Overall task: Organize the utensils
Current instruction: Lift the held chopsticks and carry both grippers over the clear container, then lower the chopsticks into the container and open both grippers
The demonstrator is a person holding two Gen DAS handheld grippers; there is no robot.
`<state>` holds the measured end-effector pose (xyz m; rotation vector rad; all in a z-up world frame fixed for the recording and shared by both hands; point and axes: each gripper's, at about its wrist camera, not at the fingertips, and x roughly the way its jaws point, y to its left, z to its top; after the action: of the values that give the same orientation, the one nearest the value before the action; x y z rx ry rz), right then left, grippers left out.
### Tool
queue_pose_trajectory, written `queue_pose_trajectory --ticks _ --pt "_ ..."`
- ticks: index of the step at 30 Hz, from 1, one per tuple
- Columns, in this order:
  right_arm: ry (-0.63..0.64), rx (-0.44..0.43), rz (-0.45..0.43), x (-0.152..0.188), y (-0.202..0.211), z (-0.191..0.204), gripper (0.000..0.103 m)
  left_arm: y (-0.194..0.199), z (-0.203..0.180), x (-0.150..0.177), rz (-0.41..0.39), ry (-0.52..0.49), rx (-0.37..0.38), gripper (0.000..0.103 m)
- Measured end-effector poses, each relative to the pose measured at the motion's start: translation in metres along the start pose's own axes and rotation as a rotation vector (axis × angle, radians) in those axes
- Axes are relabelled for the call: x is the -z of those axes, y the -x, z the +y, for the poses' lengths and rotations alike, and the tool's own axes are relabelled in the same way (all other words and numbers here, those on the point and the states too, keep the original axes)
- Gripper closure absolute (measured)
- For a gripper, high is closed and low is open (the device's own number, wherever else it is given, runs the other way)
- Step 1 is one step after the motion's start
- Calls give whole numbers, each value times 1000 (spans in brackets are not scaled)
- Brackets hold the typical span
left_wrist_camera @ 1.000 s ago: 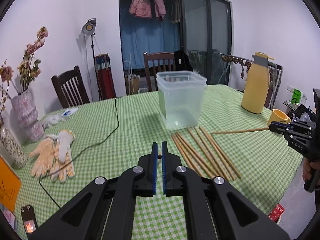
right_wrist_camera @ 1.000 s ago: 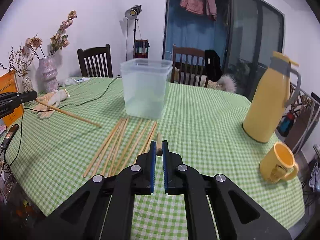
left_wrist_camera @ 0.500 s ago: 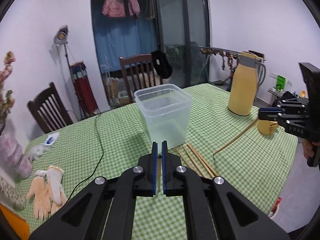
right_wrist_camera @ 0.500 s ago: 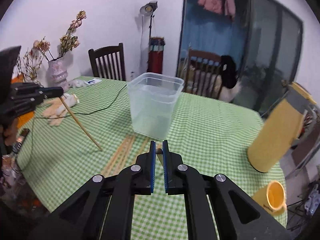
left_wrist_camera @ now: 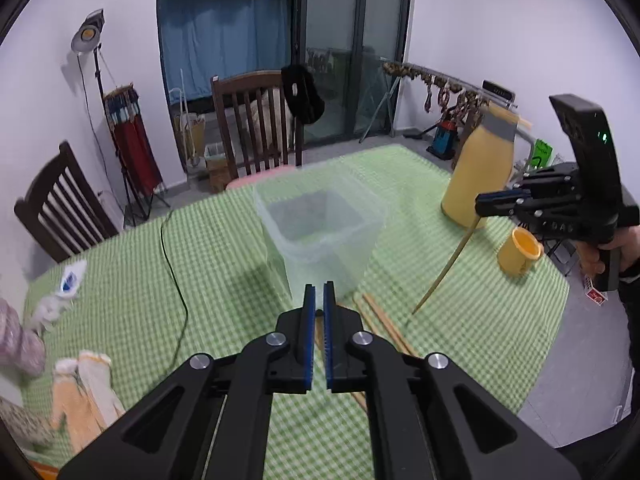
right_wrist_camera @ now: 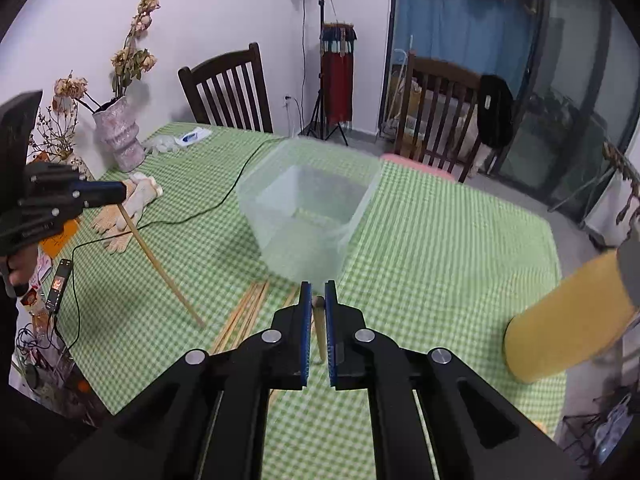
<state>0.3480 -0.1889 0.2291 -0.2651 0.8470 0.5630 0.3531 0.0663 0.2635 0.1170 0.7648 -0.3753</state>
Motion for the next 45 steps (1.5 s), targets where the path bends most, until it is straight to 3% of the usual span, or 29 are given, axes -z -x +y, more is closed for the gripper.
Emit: queue_pose_trajectory --ticks 4,7,10,17,23,32,39,42,43,44,45 --pt "26 -1 -78 -38 32 -5 96 27 3 -48 -76 -33 -14 102" --pt "37 6 -167 -72 63 -10 96 54 9 -97 -176 -40 -53 102" --pt "44 9 -244 -109 81 -14 96 64 19 -137 -242 -2 -51 102" --pt "41 -8 -295 -170 72 -23 96 44 40 -198 -276 61 -9 102" --pt "36 -33 -226 -183 12 -26 96 -32 59 -204 -188 105 16 102" --pt "-48 -81 16 -164 -133 -48 96 -189 83 -168 49 165 24 102" --pt "-180 -146 82 -166 -177 -78 96 -227 98 -164 87 180 13 101" --pt "-193 -123 84 -167 -186 -80 95 -233 104 -163 86 196 6 99" --pt "-191 -118 86 -168 -187 -80 93 -234 104 -162 91 196 1 96" --pt "-191 -116 89 -169 -188 -80 83 -235 105 -162 99 198 -7 87" --pt "-193 -101 76 -169 -185 -80 61 -233 106 -161 99 202 -6 82"
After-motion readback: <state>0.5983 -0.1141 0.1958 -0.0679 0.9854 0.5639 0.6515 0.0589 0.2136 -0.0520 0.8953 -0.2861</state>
